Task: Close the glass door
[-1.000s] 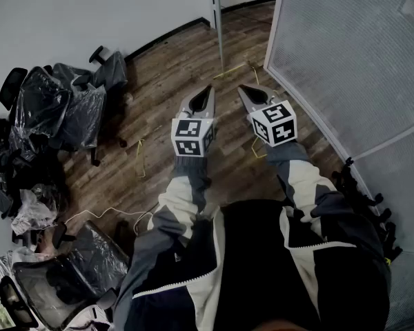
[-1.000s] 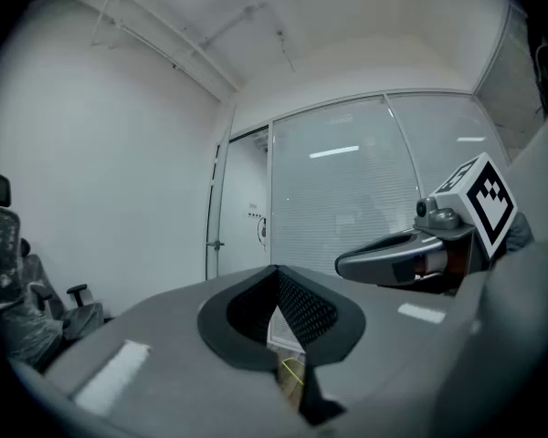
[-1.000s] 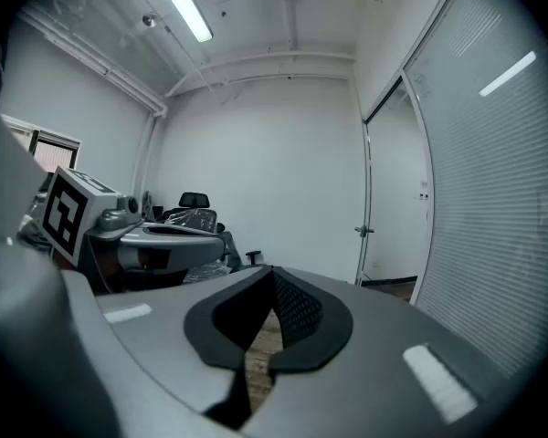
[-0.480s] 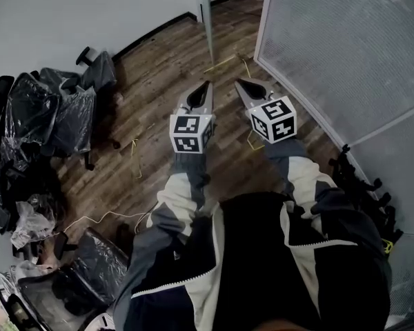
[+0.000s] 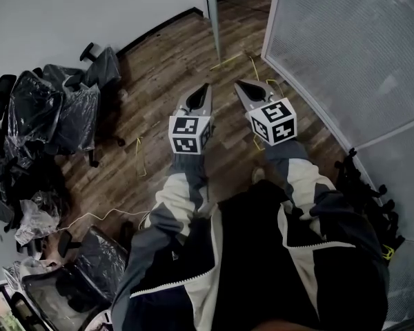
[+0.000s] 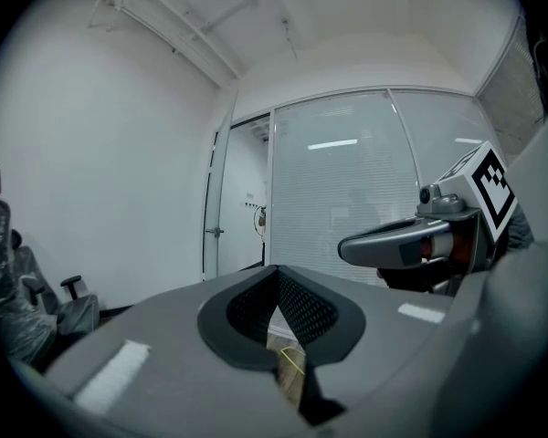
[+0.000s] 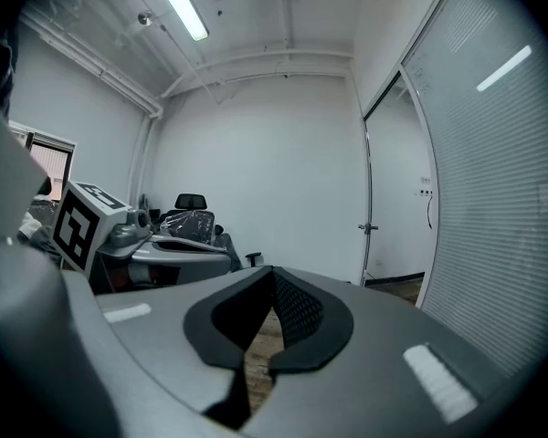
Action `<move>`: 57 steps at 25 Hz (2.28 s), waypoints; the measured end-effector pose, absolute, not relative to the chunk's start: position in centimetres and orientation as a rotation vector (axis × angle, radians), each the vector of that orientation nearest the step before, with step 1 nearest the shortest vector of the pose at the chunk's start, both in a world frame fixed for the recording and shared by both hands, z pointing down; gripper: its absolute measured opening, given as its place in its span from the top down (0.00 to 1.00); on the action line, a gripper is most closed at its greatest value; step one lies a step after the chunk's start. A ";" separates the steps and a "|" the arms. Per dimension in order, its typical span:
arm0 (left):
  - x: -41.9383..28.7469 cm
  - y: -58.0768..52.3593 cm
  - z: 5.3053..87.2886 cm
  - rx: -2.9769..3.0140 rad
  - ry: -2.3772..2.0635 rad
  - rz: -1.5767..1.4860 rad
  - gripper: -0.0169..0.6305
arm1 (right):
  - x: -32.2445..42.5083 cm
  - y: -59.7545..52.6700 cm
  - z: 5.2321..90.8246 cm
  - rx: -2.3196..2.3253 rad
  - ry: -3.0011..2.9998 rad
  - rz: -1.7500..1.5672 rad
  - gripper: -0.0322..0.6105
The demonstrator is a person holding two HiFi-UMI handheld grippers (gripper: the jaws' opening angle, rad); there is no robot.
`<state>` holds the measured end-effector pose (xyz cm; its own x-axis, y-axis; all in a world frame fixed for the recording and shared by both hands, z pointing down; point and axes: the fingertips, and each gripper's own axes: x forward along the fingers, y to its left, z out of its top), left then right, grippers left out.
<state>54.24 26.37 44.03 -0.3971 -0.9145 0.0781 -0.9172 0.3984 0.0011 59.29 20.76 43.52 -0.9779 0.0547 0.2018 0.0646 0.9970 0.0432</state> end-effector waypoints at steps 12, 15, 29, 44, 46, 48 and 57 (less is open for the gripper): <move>44.6 22.4 43.1 1.467 -2.663 0.132 0.95 | 48.6 15.5 43.8 -0.285 -2.951 -0.024 0.94; 42.3 19.9 42.6 1.419 -2.698 0.141 0.95 | 46.1 13.1 43.4 -0.353 -2.944 -0.031 0.94; 34.5 11.6 43.6 1.271 -2.735 0.117 0.95 | 37.3 4.6 44.5 -0.515 -2.892 -0.065 0.94; 17.6 11.9 43.0 1.373 -2.719 0.016 0.95 | 21.4 5.0 44.1 -0.387 -2.898 -0.126 0.94; 14.8 12.0 43.0 1.412 -2.700 0.004 0.95 | 18.9 5.4 43.8 -0.357 -2.901 -0.132 0.94; 12.4 12.0 42.7 1.448 -2.683 -0.019 0.95 | 16.6 5.7 43.7 -0.331 -2.904 -0.138 0.94; 4.5 13.2 42.4 1.534 -2.660 -0.083 0.95 | 8.8 7.3 43.4 -0.273 -2.875 -0.211 0.94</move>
<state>4.51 13.18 42.39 -0.4995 -0.8657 0.0334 -0.8619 0.5005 0.0816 8.79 7.33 43.41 -0.9524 0.1670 0.2550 0.2024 0.9720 0.1196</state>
